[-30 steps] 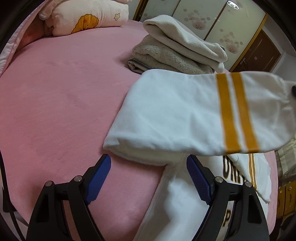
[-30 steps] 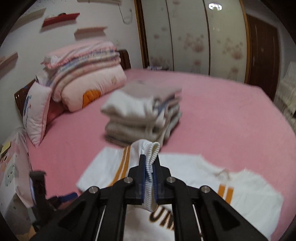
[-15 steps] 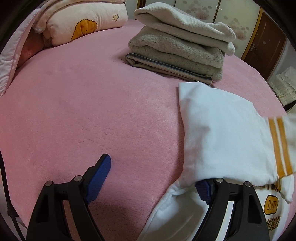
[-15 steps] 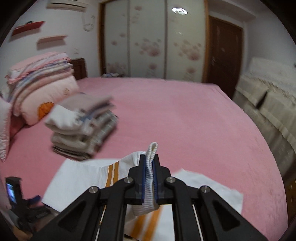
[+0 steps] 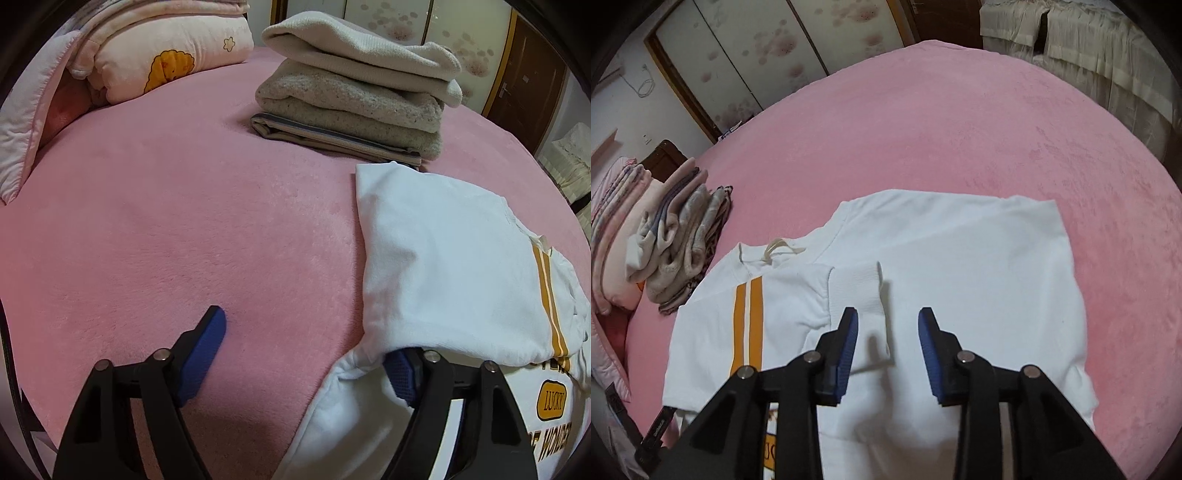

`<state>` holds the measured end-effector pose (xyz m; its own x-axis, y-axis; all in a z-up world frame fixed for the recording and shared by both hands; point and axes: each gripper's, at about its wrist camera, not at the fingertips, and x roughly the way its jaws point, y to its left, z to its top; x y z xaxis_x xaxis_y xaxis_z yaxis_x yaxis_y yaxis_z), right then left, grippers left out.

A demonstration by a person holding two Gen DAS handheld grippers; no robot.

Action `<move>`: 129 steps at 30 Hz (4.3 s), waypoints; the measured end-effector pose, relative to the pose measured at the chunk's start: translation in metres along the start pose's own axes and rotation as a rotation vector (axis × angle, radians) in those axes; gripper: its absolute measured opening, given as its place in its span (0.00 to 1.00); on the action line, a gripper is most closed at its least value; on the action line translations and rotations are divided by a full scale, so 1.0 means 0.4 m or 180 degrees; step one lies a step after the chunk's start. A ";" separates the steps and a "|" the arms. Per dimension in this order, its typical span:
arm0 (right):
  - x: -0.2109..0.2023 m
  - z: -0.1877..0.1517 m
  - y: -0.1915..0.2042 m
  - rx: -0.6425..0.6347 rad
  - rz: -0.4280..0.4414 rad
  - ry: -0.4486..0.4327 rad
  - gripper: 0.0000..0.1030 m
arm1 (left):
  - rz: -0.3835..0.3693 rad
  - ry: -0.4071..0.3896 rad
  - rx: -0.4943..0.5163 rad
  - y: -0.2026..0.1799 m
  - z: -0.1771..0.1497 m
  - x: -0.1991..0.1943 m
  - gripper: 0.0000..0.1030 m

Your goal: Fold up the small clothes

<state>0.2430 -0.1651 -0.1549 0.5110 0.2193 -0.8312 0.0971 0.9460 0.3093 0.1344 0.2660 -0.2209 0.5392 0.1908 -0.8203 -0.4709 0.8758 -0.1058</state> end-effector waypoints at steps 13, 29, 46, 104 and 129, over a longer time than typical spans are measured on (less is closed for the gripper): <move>0.065 -0.039 -0.012 0.0107 0.0266 0.0272 0.33 | -0.0148 -0.0045 -0.0003 -0.006 -0.002 -0.015 0.49; 0.053 -0.071 0.003 -0.0164 -0.0237 0.0141 0.14 | -0.0176 0.0056 0.0218 -0.002 -0.024 -0.045 0.62; -0.013 -0.121 0.194 -0.0912 0.0070 -0.0258 0.18 | -0.1120 -0.0124 0.0196 -0.126 0.067 -0.094 0.57; -0.627 -0.321 0.055 -0.0822 0.0159 -0.1110 0.35 | -0.0929 -0.0845 0.0656 -0.118 -0.089 -0.693 0.99; -0.605 -0.504 -0.020 -0.1087 0.0153 -0.1068 0.35 | -0.0343 -0.0506 0.0957 -0.029 -0.268 -0.631 0.99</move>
<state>-0.0535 -0.1774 -0.0495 0.7609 0.2288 -0.6072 -0.1908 0.9733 0.1276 -0.0711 0.1602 -0.0730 0.6877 0.1361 -0.7132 -0.1915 0.9815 0.0027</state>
